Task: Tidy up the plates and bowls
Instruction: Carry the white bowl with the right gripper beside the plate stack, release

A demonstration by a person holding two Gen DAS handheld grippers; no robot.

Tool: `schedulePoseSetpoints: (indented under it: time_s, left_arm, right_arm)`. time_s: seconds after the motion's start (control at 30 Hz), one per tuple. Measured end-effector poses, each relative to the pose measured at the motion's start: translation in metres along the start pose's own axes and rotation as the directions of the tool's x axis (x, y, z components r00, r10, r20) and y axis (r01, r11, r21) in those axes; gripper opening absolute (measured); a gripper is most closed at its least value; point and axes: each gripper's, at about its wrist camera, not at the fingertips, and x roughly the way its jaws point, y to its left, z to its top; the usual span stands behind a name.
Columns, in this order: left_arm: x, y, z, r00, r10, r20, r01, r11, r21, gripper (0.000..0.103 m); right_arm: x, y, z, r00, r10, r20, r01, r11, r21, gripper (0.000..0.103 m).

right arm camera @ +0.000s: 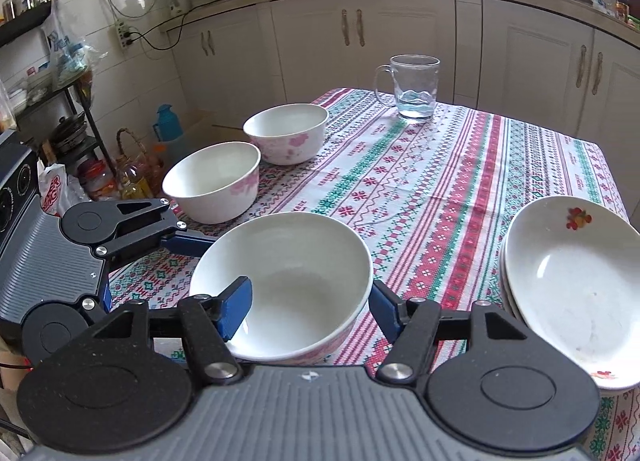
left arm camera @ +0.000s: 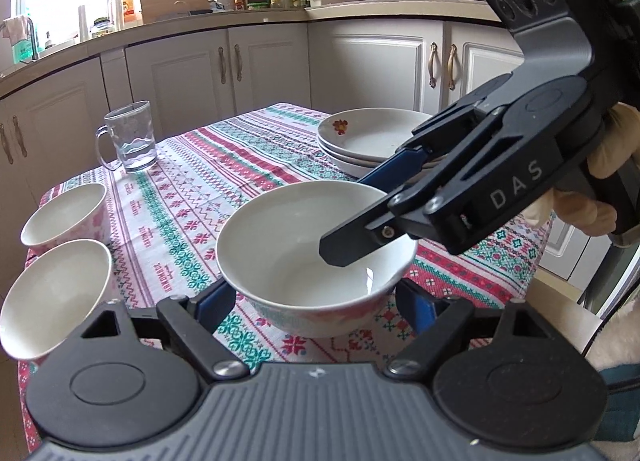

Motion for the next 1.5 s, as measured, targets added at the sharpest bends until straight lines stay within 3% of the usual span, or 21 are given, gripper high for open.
schedulePoseSetpoints:
  time_s: [0.4,0.47,0.6,0.67,0.83,1.17,1.5]
  left_arm:
    - [0.008,0.0,-0.003,1.0,-0.005,-0.018,0.004,1.0,-0.022,0.087]
    - [0.007,-0.001,-0.003,1.0,-0.003,-0.018,0.002,1.0,-0.02,0.087]
    - [0.002,0.0,-0.003,1.0,-0.018,0.001,0.018,0.999,-0.032,0.098]
    - [-0.001,-0.001,-0.004,1.0,-0.013,-0.002,0.012,0.999,-0.035,0.098]
    - [-0.014,0.001,-0.012,1.0,0.008,-0.015,-0.009,0.998,-0.066,0.099]
    - [-0.053,0.021,-0.028,0.988,0.156,-0.021,-0.158,0.975,-0.154,0.099]
    - [-0.061,0.071,-0.038,0.954,0.299,-0.033,-0.299,0.93,-0.215,0.099]
  right_arm:
    - [0.006,-0.004,-0.005,1.0,0.012,-0.013,-0.011,1.0,0.018,0.076]
    - [0.007,-0.004,-0.005,1.0,0.017,-0.013,-0.017,1.0,0.02,0.079]
    - [0.008,-0.002,-0.005,0.999,0.033,-0.013,-0.032,0.999,0.028,0.089]
    - [0.006,0.002,-0.004,1.0,0.017,-0.004,-0.017,1.0,0.013,0.103]
    - [0.003,0.007,-0.001,1.0,0.015,0.013,-0.015,1.0,-0.004,0.103]
    - [0.002,0.025,0.011,1.0,0.001,0.017,0.0,0.997,-0.075,0.103]
    - [0.021,0.049,0.041,1.0,0.02,0.011,-0.017,0.983,-0.18,0.103]
